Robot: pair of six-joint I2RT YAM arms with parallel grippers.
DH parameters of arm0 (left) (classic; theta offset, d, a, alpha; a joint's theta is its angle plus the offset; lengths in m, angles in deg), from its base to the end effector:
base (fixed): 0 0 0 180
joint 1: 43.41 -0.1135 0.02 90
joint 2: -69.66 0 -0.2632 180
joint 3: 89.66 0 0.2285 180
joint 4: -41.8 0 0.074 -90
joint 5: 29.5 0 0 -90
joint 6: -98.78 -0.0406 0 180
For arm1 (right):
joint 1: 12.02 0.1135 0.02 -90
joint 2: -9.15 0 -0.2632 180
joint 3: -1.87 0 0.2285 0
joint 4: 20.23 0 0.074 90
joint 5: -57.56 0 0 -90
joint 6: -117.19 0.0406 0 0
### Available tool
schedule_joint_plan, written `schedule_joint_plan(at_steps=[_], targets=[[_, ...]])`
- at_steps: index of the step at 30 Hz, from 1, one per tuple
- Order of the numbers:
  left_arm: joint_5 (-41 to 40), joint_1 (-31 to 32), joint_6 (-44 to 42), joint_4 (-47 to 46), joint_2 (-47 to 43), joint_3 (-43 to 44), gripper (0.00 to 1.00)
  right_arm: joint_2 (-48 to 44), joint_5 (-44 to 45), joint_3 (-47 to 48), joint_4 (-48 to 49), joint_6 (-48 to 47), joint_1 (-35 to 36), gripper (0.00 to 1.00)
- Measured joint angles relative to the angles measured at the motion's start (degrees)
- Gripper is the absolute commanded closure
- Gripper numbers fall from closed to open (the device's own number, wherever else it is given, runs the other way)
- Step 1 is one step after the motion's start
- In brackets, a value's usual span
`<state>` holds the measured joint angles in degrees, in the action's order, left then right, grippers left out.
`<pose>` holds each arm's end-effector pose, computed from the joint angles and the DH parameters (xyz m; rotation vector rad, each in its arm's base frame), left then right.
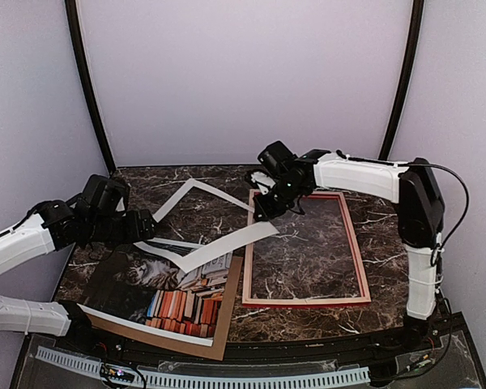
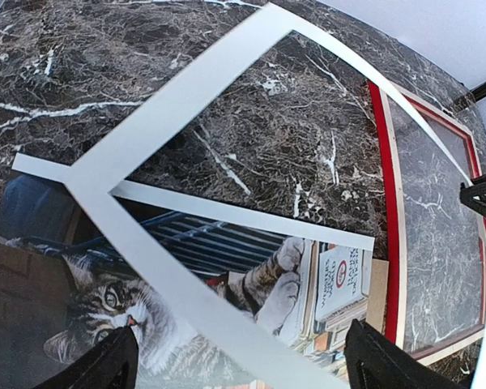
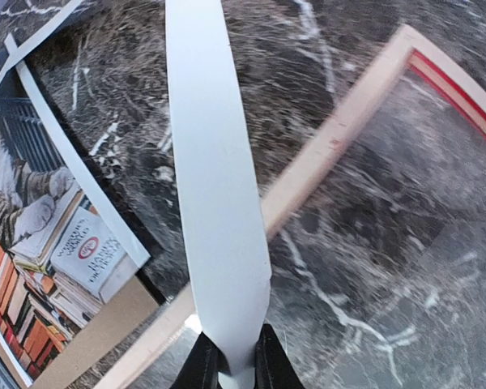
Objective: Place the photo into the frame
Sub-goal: Pass from the right arm to the left
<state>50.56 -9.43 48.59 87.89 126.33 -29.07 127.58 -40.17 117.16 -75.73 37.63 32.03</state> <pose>0.1597 -0.0992 0.2725 -0.2088 2.3284 -0.4594 0.3073 0.3049 0.2349 -0.8207 2.5421 0.5036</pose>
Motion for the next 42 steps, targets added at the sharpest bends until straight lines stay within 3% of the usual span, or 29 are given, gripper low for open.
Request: schedule_joint_plan(at_steps=[10,17,30,42], targets=[[1.99,0.0,-4.04,-6.49,8.5,2.71,0.09,-23.04,10.47,-25.66,-0.28,4.55,-8.07,0.9],[8.98,0.15,-4.5,-12.57,16.98,4.22,0.09,-33.81,16.79,-38.36,-3.52,9.84,-10.38,0.9],[28.68,1.51,6.16,-35.47,31.17,3.78,0.09,-35.63,16.26,-48.28,-0.2,16.26,-10.38,0.88],[38.21,2.6,15.15,-48.78,43.69,3.91,0.18,-35.54,14.43,-49.64,3.41,17.92,-10.21,0.88]])
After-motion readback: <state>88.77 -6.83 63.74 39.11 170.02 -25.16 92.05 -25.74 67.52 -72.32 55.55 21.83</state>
